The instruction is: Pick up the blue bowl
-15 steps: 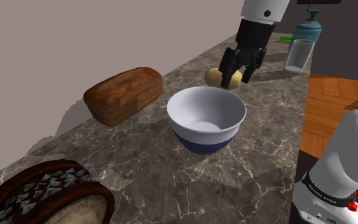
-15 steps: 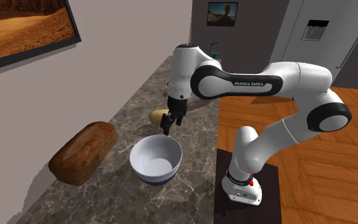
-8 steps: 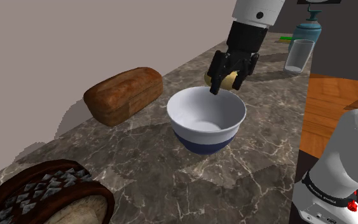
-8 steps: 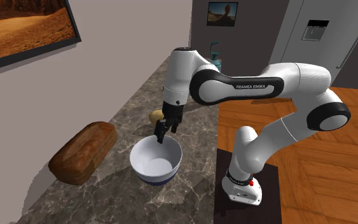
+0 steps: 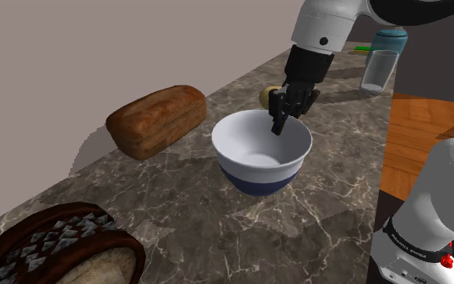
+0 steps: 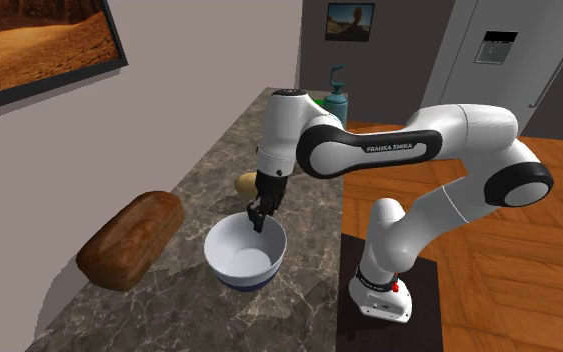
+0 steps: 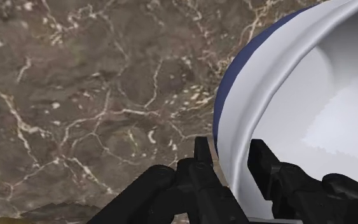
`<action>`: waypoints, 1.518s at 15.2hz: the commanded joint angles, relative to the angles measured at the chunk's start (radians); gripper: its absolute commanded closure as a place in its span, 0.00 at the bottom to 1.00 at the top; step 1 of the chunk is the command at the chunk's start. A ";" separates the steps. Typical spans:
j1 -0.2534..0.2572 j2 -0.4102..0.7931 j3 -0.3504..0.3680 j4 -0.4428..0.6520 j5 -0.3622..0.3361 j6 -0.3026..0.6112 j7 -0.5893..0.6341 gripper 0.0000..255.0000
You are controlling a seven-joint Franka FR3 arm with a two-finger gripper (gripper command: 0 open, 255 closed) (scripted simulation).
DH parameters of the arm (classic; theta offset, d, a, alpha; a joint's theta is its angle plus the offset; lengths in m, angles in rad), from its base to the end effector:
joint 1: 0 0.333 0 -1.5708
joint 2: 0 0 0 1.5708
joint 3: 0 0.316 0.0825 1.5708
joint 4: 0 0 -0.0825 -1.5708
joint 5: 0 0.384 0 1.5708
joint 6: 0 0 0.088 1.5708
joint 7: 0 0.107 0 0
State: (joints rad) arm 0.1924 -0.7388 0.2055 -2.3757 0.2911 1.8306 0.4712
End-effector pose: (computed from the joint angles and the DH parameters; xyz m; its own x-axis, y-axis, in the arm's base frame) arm 0.3065 0.1723 0.5852 0.9811 -0.1707 0.0913 -0.1477 -0.9650 -0.2169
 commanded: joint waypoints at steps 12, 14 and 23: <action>-0.003 0.008 -0.007 0.057 -0.008 -0.049 0.008 1.00; -0.004 0.014 -0.010 0.088 -0.011 -0.073 0.012 1.00; -0.010 0.052 -0.021 0.236 -0.026 -0.181 0.032 1.00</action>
State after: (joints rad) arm 0.1825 -0.6902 0.1848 -2.1538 0.2655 1.6583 0.5001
